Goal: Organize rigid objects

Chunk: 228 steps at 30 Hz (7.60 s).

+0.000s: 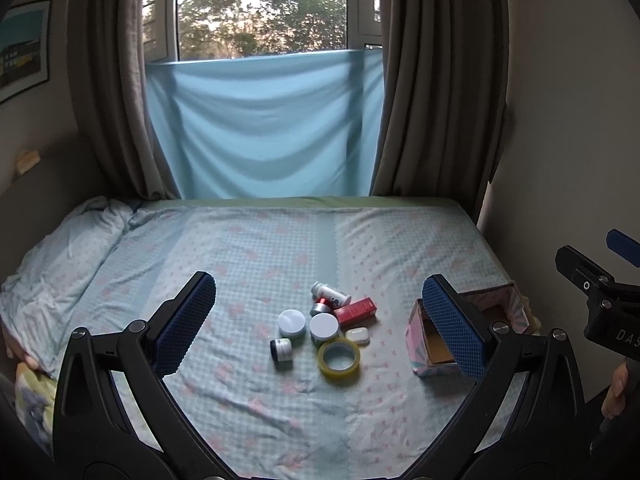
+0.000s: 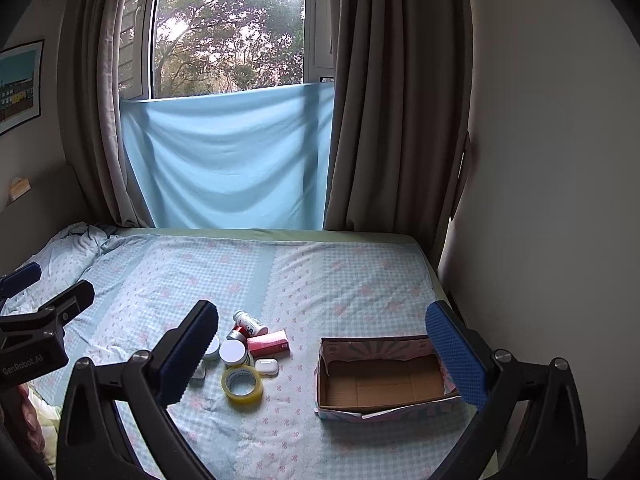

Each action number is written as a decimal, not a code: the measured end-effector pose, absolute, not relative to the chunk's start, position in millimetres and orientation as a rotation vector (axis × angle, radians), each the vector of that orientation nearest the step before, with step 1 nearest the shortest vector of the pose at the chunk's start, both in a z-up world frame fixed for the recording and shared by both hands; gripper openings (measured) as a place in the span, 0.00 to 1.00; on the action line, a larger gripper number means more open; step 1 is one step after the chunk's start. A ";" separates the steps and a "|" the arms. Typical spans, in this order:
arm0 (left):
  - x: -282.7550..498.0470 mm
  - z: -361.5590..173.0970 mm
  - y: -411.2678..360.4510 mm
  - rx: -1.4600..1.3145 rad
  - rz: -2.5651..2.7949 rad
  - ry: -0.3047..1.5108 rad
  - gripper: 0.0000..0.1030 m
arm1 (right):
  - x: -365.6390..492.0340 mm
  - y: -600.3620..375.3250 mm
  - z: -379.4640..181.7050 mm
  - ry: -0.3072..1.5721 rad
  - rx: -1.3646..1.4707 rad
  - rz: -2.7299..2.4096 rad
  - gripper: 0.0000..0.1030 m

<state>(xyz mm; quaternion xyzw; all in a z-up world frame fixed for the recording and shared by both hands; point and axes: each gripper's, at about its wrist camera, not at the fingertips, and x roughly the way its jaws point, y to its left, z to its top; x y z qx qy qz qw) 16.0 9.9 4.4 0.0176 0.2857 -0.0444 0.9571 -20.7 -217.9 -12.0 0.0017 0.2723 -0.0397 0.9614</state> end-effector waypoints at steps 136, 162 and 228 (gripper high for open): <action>251.9 -153.9 -64.9 0.236 -0.511 1.130 0.66 | 167.9 -214.6 -187.1 1.262 0.128 0.015 0.93; 237.2 -274.9 -353.7 0.294 -0.512 1.382 0.66 | 199.6 -484.4 -300.6 1.423 -0.054 0.092 0.93; 238.0 -256.9 -335.7 0.361 -0.532 1.289 1.00 | 151.9 -457.6 -278.5 1.318 -0.192 0.088 1.00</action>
